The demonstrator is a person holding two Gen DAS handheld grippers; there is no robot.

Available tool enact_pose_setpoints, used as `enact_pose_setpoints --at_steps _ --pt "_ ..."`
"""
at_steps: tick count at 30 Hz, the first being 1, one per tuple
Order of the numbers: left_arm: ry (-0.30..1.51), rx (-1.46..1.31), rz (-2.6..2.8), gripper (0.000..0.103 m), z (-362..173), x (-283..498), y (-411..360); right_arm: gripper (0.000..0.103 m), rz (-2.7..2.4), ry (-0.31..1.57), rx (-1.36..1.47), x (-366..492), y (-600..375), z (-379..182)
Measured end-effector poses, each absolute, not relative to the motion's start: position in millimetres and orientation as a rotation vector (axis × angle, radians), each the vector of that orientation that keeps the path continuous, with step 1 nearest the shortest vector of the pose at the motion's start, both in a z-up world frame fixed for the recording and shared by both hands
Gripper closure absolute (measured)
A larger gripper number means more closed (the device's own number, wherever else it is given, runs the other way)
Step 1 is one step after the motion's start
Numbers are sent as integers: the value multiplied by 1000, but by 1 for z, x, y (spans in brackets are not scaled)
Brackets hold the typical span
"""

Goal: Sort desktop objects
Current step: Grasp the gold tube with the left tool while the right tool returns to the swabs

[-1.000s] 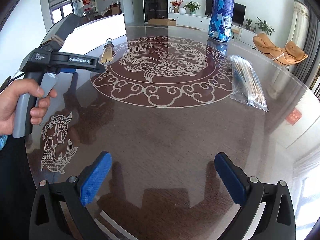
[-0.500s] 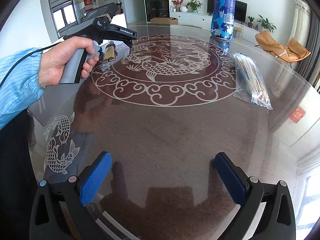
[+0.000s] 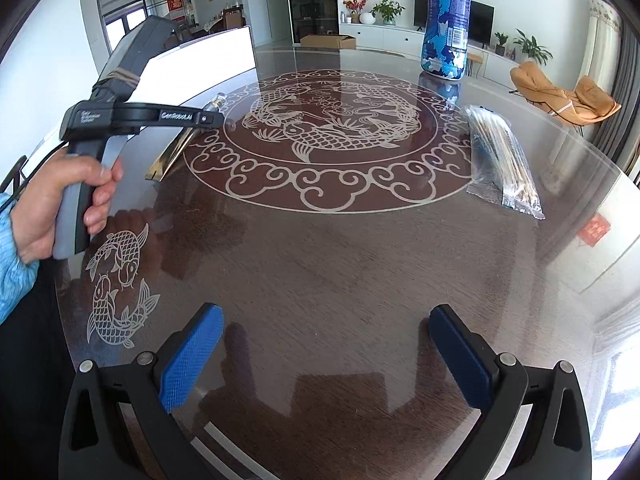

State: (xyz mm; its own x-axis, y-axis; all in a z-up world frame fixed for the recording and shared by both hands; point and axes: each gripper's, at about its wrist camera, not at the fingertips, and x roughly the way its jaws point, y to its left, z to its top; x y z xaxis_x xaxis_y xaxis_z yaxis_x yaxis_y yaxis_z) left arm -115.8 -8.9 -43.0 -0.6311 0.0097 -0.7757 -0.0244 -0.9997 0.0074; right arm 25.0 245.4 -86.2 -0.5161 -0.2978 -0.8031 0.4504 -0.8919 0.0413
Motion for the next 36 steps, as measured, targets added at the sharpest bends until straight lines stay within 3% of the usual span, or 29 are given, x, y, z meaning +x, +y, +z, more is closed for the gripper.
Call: enact_pose_setpoints --at_steps 8,27,30,36 --pt "86 -1304 2737 74 -39 -63 18 0 -2419 247 1235 25 246 -86" --pt "2 -1288 2709 74 -41 -62 11 0 -2453 283 1247 24 244 -86" --pt "7 -1289 2710 74 -41 -62 12 0 -2506 226 1189 26 257 -76" --pt "39 -1294 2718 74 -42 -62 15 0 -2697 281 1111 -29 295 -33"
